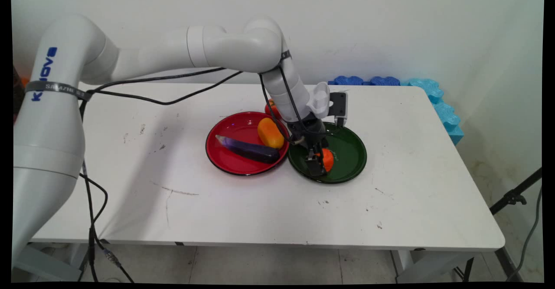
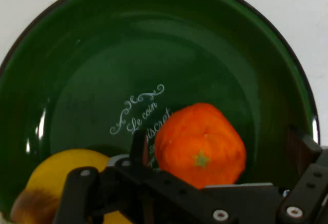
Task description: Pick up the mandarin from the green plate, then place the picked object on the table
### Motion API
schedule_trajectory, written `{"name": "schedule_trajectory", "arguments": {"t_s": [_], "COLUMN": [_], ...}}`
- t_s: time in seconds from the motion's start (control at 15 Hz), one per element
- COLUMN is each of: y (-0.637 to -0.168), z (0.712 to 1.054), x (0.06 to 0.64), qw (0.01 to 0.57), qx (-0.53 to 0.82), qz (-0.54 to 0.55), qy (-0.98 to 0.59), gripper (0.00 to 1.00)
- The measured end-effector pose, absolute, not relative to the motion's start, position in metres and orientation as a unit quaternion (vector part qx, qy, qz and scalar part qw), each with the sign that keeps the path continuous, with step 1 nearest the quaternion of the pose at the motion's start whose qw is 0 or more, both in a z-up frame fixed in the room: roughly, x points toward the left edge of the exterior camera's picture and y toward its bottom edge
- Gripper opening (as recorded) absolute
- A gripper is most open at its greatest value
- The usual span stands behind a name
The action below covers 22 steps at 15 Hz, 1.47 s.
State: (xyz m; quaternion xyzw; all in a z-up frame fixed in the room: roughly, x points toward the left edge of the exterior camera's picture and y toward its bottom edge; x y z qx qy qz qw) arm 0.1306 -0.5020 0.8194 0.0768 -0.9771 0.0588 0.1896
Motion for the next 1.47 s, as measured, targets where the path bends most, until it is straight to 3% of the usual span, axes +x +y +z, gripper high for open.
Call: {"name": "schedule_trajectory", "arguments": {"t_s": [0.13, 0.2, 0.73, 1.47], "y": [-0.503, -0.503, -0.493, -0.418], "z": [0.815, 0.813, 0.820, 0.930], "x": [0.128, 0.128, 0.131, 0.198], "qw": [0.191, 0.190, 0.197, 0.242], "qx": [0.075, 0.075, 0.078, 0.106], "qz": [0.062, 0.064, 0.068, 0.064], "qy": [-0.977, -0.977, -0.975, -0.962], "gripper": [1.00, 0.00, 0.00, 0.00]}}
